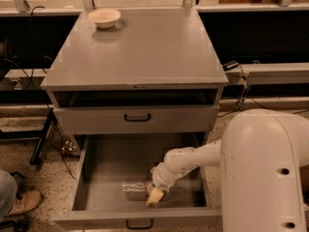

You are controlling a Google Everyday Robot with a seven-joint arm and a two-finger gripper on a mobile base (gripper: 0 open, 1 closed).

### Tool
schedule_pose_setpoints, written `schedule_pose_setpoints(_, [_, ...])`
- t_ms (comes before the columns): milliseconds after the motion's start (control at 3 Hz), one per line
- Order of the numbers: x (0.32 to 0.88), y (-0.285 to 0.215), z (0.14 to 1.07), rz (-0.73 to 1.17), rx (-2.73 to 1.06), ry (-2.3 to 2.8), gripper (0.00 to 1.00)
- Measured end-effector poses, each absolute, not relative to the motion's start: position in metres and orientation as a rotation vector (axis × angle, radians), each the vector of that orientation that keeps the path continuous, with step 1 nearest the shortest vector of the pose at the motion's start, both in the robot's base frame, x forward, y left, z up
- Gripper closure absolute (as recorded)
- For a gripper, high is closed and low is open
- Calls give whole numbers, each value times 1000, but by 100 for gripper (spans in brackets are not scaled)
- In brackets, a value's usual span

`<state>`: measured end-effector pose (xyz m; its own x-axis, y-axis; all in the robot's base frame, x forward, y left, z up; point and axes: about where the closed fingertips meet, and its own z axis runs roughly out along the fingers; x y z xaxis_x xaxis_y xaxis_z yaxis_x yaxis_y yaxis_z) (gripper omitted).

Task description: Pick water bottle from middle drawer and place on counter

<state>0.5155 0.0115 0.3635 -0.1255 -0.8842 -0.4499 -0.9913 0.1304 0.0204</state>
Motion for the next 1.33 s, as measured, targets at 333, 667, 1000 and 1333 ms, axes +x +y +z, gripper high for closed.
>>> schedule_pose_setpoints(333, [507, 13, 365, 460, -1812, 2070, 41])
schedule_pose_setpoints(667, [498, 12, 379, 466, -1771, 2057, 64])
schedule_pose_setpoints(1000, [492, 11, 403, 515, -1712, 1998, 88])
schedule_pose_setpoints(1333, [480, 7, 449, 549, -1694, 1864, 100])
